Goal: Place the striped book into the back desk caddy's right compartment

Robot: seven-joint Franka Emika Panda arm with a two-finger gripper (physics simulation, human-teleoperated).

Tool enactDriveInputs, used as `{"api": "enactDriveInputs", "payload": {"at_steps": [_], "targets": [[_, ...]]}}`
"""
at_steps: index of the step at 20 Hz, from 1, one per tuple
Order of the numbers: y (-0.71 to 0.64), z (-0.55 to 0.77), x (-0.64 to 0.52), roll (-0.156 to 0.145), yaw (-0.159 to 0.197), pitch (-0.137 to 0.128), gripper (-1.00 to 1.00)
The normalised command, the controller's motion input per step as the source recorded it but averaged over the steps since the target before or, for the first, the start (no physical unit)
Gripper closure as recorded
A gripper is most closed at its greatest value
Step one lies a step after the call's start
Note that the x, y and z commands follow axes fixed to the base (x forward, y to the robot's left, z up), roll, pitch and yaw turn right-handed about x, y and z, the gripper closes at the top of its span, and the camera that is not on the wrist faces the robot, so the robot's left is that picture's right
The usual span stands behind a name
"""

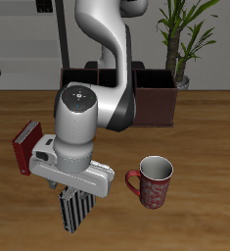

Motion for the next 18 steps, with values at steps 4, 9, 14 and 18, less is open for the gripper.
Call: {"api": "enactDriveInputs", "payload": {"at_steps": [4,9,14,18], "targets": [[0.02,-0.11,-0.05,-0.004,0.001,0.01,1.0],[0.04,0.01,-0.04,0.024,0.0,-0.007,1.0],[-0.03,0.19,-0.04,0.002,0.026,-0.018,1.0],[-0.11,0.42,-0.07,-0.026,0.038,-0.04,1.0]]}}
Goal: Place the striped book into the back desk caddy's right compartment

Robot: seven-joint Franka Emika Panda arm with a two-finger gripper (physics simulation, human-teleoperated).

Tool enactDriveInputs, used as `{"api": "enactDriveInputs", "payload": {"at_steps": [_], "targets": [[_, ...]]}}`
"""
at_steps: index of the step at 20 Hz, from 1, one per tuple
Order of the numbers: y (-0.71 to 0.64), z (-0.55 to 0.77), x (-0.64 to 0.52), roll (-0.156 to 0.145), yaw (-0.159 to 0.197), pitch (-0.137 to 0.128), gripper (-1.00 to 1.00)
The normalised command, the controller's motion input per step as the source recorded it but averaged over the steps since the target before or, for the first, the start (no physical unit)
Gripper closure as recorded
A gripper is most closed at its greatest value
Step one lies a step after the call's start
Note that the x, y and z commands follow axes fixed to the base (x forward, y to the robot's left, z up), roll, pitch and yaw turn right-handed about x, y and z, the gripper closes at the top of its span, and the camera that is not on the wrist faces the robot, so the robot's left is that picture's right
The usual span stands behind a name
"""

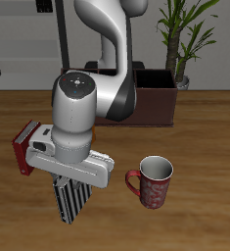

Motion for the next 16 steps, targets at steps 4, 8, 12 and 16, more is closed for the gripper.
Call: {"api": "enactDriveInputs", "payload": {"at_steps": [4,8,12,16], "targets": [[-0.14,0.75,-0.26,-0.058,0.105,-0.054,1.0],[-0.07,0.73,-0.4,-0.055,0.046,-0.019,1.0],[0.08,0.73,-0.6,0.032,0.042,-0.08,1.0],[0.02,0.66,-0.65,-0.004,0.038,-0.037,1.0]]}}
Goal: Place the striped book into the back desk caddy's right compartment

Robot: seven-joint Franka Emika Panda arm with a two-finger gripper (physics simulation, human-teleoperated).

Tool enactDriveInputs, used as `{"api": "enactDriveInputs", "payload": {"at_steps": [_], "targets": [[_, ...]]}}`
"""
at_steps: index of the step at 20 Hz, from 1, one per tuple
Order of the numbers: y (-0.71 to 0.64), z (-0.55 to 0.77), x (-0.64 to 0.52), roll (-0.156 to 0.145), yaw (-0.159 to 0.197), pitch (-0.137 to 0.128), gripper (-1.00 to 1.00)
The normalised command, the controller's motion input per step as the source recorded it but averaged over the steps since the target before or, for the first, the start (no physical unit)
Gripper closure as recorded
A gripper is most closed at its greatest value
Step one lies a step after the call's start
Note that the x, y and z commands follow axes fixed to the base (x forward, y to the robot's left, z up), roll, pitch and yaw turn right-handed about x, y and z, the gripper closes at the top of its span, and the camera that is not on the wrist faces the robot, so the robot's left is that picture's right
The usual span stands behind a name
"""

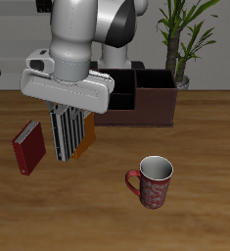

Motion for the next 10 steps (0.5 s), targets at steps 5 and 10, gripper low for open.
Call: {"api": "enactDriveInputs", "payload": {"at_steps": [5,10], "targets": [[0.03,0.49,-0.57,0.011,0.047,-0.047,1.0],[-0.07,0.42,-0.45,-0.017,0.019,-0.054,1.0]]}}
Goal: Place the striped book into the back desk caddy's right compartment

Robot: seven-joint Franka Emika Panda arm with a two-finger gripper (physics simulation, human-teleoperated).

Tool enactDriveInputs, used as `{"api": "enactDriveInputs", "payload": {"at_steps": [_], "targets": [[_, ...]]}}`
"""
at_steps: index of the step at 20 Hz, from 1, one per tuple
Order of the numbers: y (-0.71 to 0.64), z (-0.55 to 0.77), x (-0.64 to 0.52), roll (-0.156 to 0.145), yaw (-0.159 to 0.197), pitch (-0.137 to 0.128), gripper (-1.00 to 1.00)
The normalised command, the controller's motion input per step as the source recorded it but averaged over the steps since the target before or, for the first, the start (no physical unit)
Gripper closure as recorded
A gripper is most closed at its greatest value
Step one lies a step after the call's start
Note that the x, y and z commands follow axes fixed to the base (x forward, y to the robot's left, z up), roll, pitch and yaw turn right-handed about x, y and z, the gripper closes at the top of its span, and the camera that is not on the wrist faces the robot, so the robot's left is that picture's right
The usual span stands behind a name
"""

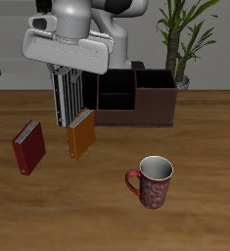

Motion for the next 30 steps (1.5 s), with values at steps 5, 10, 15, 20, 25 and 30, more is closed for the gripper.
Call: {"api": "enactDriveInputs", "payload": {"at_steps": [5,10,15,20,25,30], "targets": [[0.08,0.26,-0.45,0.006,0.013,-0.025,1.0],[0.2,0.11,-0.37,-0.027,-0.007,0.013,1.0],[0.28,-0.01,-0.42,0.011,0.046,0.03,1.0],[0.26,0.06,-0.46,0.021,0.057,0.001,1.0],[0.2,0.09,-0.39,0.011,0.028,-0.013,1.0],[0.03,0.13,-0.29,-0.06,-0.007,-0.026,1.0]]}}
